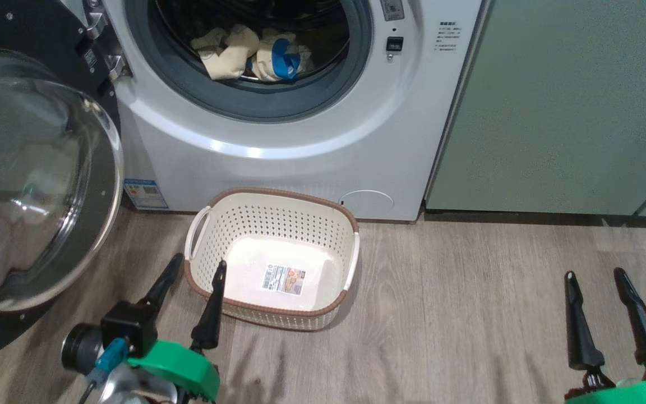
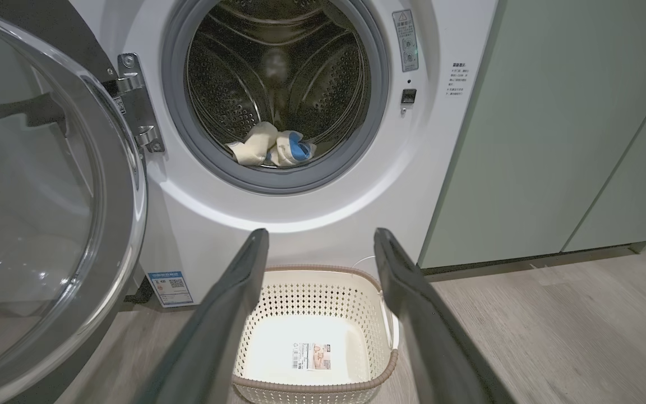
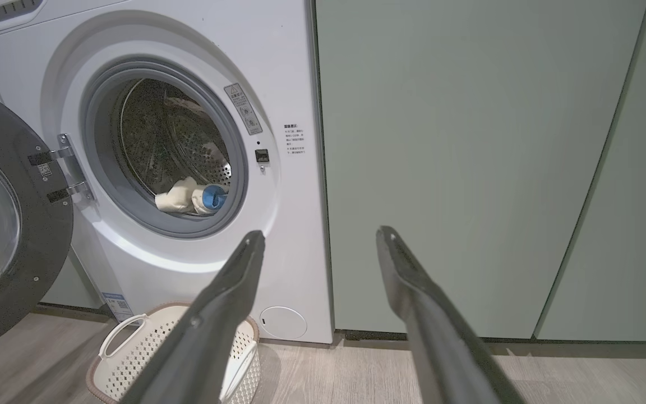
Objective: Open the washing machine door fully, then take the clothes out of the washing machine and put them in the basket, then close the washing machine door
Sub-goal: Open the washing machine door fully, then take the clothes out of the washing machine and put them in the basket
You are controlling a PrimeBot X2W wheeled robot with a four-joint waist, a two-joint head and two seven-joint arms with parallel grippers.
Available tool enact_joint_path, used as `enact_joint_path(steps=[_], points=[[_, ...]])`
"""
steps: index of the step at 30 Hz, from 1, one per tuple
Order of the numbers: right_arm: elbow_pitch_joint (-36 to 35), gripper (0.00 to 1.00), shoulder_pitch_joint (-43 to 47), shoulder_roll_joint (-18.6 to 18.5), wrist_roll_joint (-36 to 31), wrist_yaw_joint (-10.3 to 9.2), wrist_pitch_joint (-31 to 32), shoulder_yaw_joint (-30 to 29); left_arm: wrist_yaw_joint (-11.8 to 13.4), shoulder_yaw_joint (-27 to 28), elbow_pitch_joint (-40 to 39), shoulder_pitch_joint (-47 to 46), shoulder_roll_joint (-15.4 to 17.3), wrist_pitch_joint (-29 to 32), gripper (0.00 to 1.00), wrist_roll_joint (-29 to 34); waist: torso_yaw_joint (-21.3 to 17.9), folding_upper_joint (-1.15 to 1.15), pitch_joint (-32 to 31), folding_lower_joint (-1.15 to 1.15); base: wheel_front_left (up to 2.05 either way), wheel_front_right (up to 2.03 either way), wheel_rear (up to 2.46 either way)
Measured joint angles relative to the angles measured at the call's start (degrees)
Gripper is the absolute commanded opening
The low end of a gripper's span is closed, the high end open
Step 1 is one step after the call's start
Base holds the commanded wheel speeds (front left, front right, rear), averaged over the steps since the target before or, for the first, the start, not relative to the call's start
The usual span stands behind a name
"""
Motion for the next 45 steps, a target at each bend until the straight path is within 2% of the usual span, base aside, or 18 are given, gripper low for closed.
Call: enact_joint_path(steps=[13, 33, 45], points=[[0.4, 1.0, 1.2, 0.1, 0.0, 0.0, 0.0, -0.2, 1.3, -0.2, -0.9, 0.5, 0.0, 0.0, 1.0, 0.0, -0.5, 0.0, 0.0, 0.0, 0.5, -0.5, 0.0], [1.0, 1.0, 1.0, 0.2, 0.5, 0.0, 0.0, -0.5, 1.4, -1.6, -1.7, 1.1, 0.8, 0.0, 1.0, 0.0, -0.9, 0.0, 0.9, 0.01, 1.76, -1.76, 0.0], [1.5, 1.0, 0.9, 0.4, 0.5, 0.0, 0.0, -0.6, 2.0, -1.6, -1.7, 0.9, 1.0, -0.6, 1.0, -0.1, -0.7, 0.0, 1.5, -0.01, 0.28, -0.28, 0.0]])
